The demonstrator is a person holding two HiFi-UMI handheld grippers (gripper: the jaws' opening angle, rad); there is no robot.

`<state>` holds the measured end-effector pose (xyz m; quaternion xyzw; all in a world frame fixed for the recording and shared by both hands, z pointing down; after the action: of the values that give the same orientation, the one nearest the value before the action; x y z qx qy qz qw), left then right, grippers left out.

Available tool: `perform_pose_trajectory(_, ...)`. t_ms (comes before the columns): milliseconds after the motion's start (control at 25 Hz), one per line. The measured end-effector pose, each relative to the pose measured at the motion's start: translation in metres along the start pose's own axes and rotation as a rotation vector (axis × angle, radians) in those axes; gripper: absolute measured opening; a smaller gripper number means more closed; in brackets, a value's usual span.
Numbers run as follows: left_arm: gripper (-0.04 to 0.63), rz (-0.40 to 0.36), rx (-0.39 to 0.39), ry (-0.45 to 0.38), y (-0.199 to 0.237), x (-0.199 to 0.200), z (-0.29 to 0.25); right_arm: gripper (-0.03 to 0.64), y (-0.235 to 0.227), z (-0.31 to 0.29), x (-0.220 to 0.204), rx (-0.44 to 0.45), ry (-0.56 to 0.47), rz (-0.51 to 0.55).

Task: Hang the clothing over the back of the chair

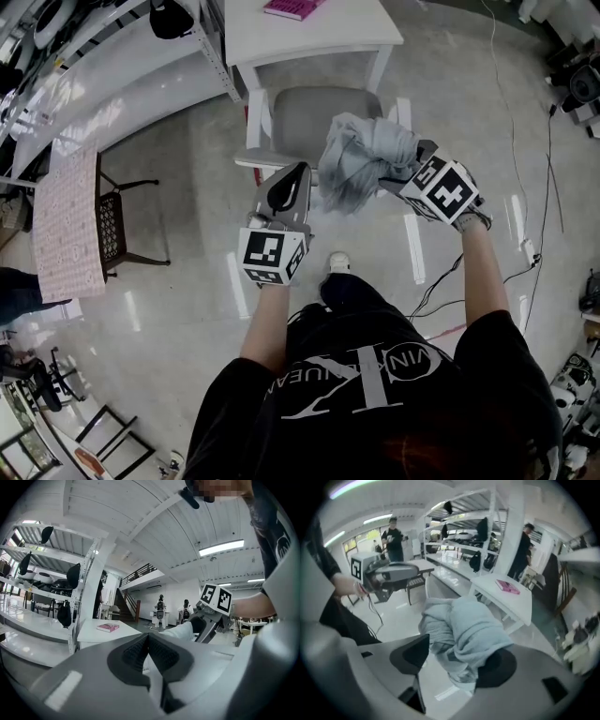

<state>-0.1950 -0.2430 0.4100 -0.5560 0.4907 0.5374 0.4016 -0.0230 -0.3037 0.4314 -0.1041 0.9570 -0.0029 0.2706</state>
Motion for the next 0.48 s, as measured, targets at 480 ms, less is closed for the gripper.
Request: perform_pose_trajectory(480,0.011,0.008,-0.007,0.001,-0.002,-0.001,0.003,0.290,-0.013,0.020,0.054,-0.027,0.205,0.460)
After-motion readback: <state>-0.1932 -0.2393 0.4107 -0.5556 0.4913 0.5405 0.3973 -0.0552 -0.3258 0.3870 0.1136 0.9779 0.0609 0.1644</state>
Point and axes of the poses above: the fingertips, and each gripper's own axes: z backward along the fingers, y to its left, x out of its top, the point moved 4 cm from there along z, backward along the fingers, and after that the axes turned 11 degrees about x, right-handed, at the moved point
